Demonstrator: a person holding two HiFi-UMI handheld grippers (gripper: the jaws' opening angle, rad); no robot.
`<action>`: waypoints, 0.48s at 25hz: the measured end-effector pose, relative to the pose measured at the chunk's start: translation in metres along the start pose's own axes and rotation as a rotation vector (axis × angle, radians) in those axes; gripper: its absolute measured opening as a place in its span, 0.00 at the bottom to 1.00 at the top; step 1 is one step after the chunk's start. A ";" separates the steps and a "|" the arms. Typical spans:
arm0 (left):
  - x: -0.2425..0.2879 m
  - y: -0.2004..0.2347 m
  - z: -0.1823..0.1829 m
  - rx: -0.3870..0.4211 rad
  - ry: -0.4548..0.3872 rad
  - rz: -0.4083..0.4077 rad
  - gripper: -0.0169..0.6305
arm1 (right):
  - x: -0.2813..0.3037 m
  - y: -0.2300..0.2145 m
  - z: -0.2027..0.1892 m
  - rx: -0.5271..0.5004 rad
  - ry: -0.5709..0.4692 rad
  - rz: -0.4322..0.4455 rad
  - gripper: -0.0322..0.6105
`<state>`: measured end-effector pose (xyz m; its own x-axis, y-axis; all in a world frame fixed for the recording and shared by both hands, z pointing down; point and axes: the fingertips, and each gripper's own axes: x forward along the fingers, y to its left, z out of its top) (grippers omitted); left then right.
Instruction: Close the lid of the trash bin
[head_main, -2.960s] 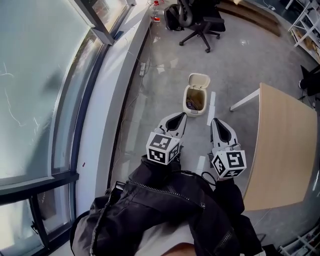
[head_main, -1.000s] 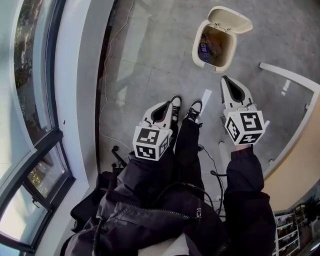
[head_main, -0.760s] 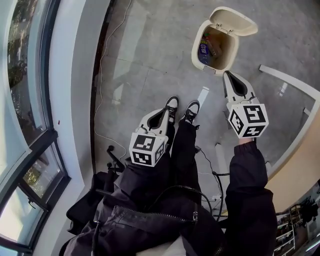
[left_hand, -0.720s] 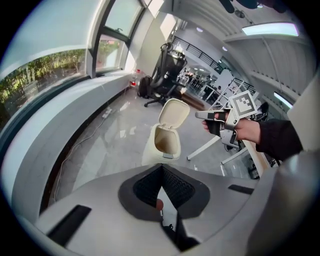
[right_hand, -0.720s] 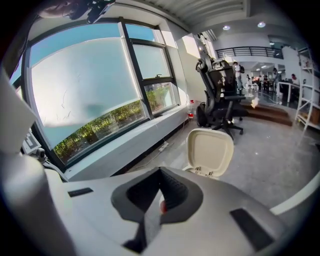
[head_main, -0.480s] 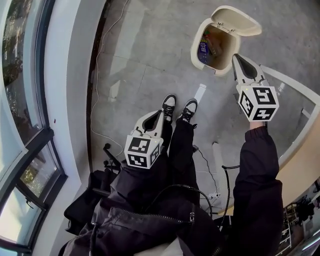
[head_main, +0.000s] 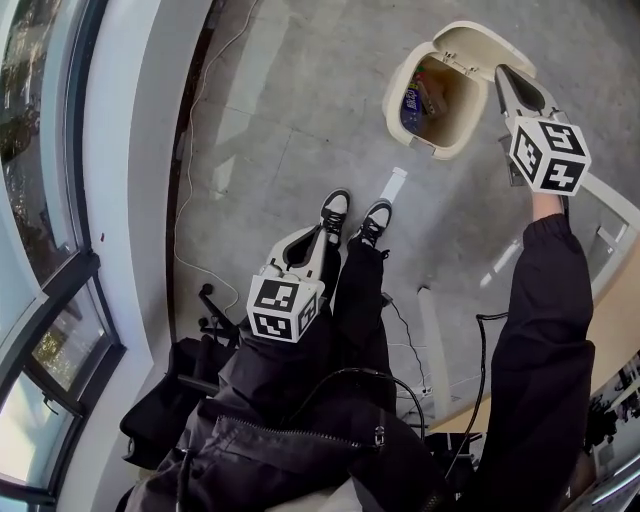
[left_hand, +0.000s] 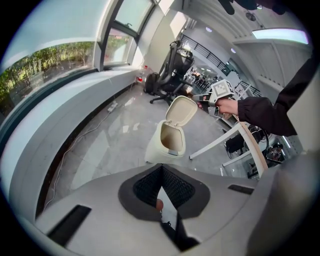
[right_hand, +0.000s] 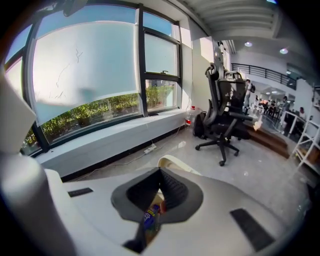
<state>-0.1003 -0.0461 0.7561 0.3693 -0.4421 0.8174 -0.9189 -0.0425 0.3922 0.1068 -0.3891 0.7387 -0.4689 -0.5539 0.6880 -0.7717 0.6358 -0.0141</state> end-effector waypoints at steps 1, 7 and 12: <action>0.000 0.001 -0.002 -0.003 0.001 -0.001 0.02 | 0.002 -0.005 0.001 -0.003 0.003 -0.011 0.06; -0.002 0.009 -0.006 -0.023 0.001 0.003 0.02 | 0.011 -0.027 0.010 -0.041 0.019 -0.057 0.06; -0.002 0.014 -0.005 -0.031 -0.001 0.006 0.02 | 0.022 -0.037 0.011 -0.128 0.075 -0.080 0.11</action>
<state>-0.1129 -0.0409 0.7617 0.3634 -0.4433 0.8194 -0.9165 -0.0121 0.3999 0.1207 -0.4309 0.7466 -0.3715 -0.5669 0.7352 -0.7420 0.6573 0.1319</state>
